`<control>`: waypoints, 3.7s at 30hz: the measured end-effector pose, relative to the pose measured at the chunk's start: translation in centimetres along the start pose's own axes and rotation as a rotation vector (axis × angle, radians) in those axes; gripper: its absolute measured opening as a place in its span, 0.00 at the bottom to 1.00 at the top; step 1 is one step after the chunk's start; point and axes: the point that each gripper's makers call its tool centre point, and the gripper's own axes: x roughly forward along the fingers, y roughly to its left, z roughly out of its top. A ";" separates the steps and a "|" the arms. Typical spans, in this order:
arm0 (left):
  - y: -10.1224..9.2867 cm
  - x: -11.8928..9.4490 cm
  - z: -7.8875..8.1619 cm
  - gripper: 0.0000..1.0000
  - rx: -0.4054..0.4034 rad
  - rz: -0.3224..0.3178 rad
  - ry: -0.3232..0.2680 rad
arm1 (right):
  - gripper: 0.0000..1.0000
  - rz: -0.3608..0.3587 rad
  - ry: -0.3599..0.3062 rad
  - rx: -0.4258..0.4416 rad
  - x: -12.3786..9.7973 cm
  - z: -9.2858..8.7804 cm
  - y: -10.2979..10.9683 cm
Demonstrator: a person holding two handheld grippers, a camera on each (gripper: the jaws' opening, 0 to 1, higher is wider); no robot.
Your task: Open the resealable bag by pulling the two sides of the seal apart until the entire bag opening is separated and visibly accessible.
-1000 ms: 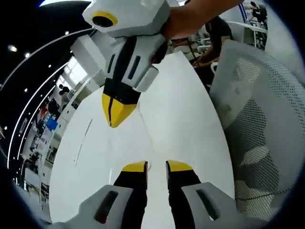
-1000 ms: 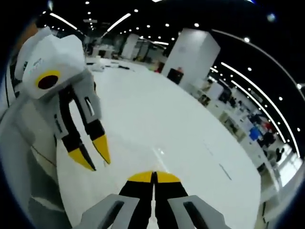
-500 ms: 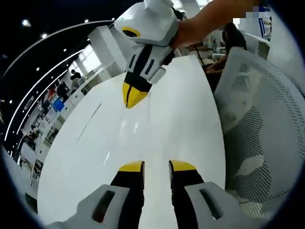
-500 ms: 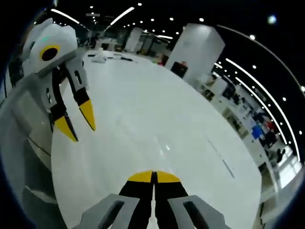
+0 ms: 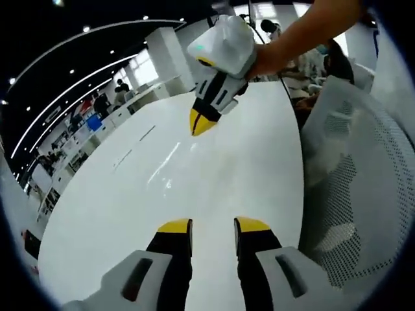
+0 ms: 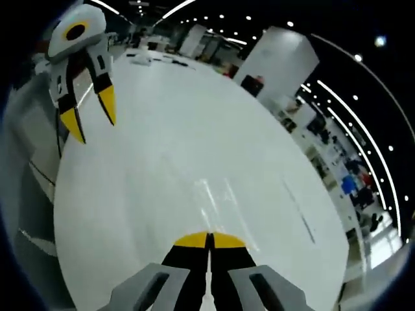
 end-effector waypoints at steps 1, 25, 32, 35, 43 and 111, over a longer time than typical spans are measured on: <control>0.0 -0.1 -0.2 0.23 0.000 0.002 0.003 | 0.00 -0.002 0.003 -0.011 0.1 -0.1 0.0; 0.9 -1.4 -1.8 0.21 -0.083 0.055 0.002 | 0.00 0.024 0.048 -0.055 2.4 -1.2 -0.4; 0.8 -1.3 -1.9 0.22 -0.092 0.051 -0.001 | 0.00 0.106 0.014 0.047 2.1 -1.0 1.3; 0.4 -1.1 -2.0 0.22 -0.093 0.041 0.002 | 0.03 0.118 -0.005 0.073 1.9 -0.9 1.8; 0.3 -1.0 -1.8 0.22 -0.091 0.039 -0.002 | 0.07 0.129 -0.026 0.111 1.4 -0.9 2.6; -2.3 -0.4 -3.9 0.99 -0.415 0.103 -0.002 | 0.99 -0.087 -0.214 0.745 -7.8 -6.1 7.0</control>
